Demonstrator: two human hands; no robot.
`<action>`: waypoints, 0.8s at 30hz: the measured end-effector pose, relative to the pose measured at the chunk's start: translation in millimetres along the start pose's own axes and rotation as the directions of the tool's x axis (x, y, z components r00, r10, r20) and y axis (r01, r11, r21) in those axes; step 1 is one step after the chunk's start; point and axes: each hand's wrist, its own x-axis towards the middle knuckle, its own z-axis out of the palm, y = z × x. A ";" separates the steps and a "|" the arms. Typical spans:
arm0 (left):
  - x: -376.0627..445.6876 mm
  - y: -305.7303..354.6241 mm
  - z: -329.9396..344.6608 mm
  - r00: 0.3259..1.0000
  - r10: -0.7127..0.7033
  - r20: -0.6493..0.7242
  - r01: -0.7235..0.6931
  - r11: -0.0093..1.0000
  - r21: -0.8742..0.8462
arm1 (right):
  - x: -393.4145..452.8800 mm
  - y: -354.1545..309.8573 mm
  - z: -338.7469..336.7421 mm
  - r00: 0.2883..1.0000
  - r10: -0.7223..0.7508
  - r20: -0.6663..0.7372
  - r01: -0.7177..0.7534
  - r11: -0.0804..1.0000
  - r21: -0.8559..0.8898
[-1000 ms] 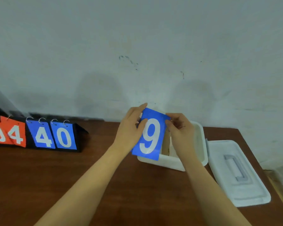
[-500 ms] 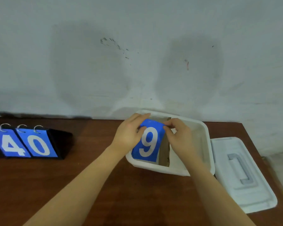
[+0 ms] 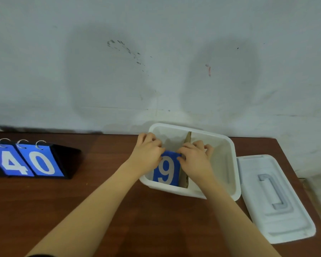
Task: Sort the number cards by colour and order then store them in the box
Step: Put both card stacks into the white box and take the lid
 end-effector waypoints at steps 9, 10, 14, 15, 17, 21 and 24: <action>-56.8 10.4 -34.3 0.907 -0.177 -0.382 0.159 0.984 -0.079 | -38.7 -17.3 -19.0 0.969 -0.064 -0.239 0.105 0.981 0.164; -70.2 12.0 -38.9 0.893 -0.196 -0.404 0.175 0.981 -0.089 | -47.7 -25.1 -22.2 0.964 -0.084 -0.254 0.135 0.972 0.191; -134.9 13.8 -50.0 0.871 -0.325 -0.368 0.302 0.946 -0.120 | -89.1 -66.6 -22.5 0.944 -0.184 -0.274 0.249 0.942 0.224; -152.3 11.7 -49.4 0.867 -0.345 -0.359 0.323 0.939 -0.122 | -98.4 -77.9 -18.7 0.938 -0.203 -0.280 0.269 0.937 0.223; -188.0 6.0 -44.9 0.853 -0.381 -0.358 0.359 0.924 -0.129 | -116.0 -100.7 -8.8 0.940 -0.216 -0.264 0.284 0.924 0.255; -261.4 -9.4 -26.6 0.840 -0.441 -0.317 0.423 0.897 -0.126 | -148.0 -144.4 23.5 0.933 -0.313 -0.176 0.353 0.889 0.293; -319.3 -28.1 -6.4 0.832 -0.500 -0.239 0.478 0.866 -0.149 | -173.4 -183.8 58.5 0.925 -0.378 -0.046 0.374 0.880 0.292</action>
